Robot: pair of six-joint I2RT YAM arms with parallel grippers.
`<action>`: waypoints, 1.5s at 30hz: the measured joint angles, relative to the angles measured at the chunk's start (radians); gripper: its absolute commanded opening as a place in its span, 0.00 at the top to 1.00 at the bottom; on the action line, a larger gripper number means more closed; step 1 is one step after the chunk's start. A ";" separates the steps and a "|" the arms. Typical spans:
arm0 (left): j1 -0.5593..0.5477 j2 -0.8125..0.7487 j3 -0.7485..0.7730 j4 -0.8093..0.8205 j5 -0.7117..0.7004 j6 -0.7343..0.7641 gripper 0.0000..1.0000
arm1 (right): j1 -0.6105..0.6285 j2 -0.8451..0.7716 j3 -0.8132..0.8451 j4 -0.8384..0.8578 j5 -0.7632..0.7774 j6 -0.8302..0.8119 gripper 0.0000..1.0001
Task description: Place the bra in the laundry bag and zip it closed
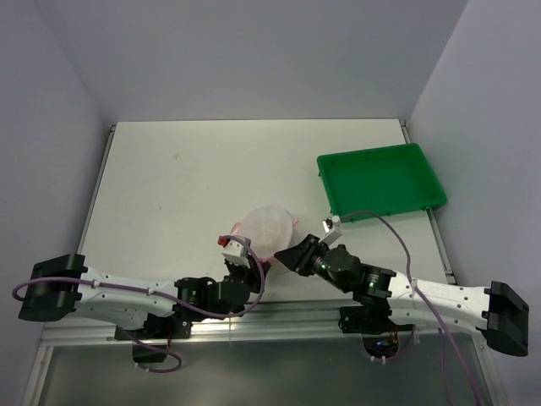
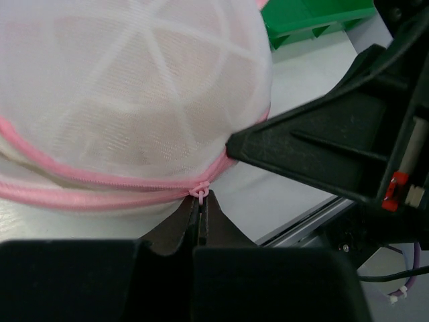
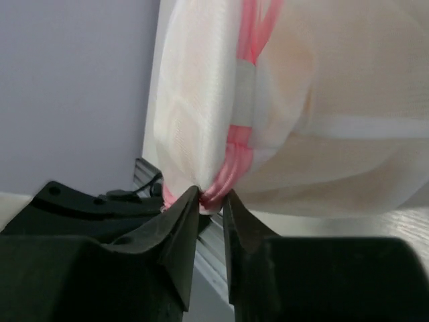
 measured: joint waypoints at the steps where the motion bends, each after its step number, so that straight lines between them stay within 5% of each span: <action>1: -0.007 0.000 0.000 -0.005 -0.002 -0.003 1.00 | -0.004 0.010 0.005 0.006 -0.003 0.004 0.86; 4: -0.024 -0.002 0.000 -0.022 -0.016 -0.007 1.00 | -0.031 0.021 0.013 0.024 -0.018 -0.001 1.00; 12: -0.038 -0.109 -0.034 -0.124 -0.056 -0.056 1.00 | -0.244 0.033 0.016 0.047 -0.148 -0.079 1.00; 19: -0.040 -0.243 -0.067 -0.294 -0.086 -0.153 1.00 | -0.496 0.243 0.145 0.058 -0.475 -0.211 1.00; 20: -0.040 -0.263 -0.068 -0.315 -0.091 -0.160 1.00 | -0.504 0.278 0.174 0.053 -0.511 -0.230 0.96; 24: -0.044 -0.275 -0.067 -0.322 -0.100 -0.145 1.00 | -0.510 0.332 0.232 0.047 -0.554 -0.267 0.28; 26: -0.048 -0.233 -0.054 -0.320 -0.105 -0.127 1.00 | -0.494 0.302 0.226 0.037 -0.523 -0.263 0.20; 32: -0.050 -0.038 0.063 -0.243 -0.117 -0.048 1.00 | -0.298 0.040 0.086 0.033 -0.377 -0.175 0.18; 36: -0.051 0.032 0.104 -0.165 -0.116 0.000 1.00 | -0.191 -0.033 0.021 0.035 -0.294 -0.106 0.25; 40: -0.051 0.050 0.109 -0.130 -0.112 0.024 1.00 | -0.159 0.006 0.014 0.038 -0.246 -0.072 0.46; 41: -0.051 0.050 0.109 -0.125 -0.111 0.027 1.00 | -0.159 0.017 0.014 0.040 -0.240 -0.068 0.67; 45: -0.051 0.048 0.107 -0.112 -0.104 0.032 1.00 | -0.156 0.049 0.014 0.072 -0.229 -0.053 0.92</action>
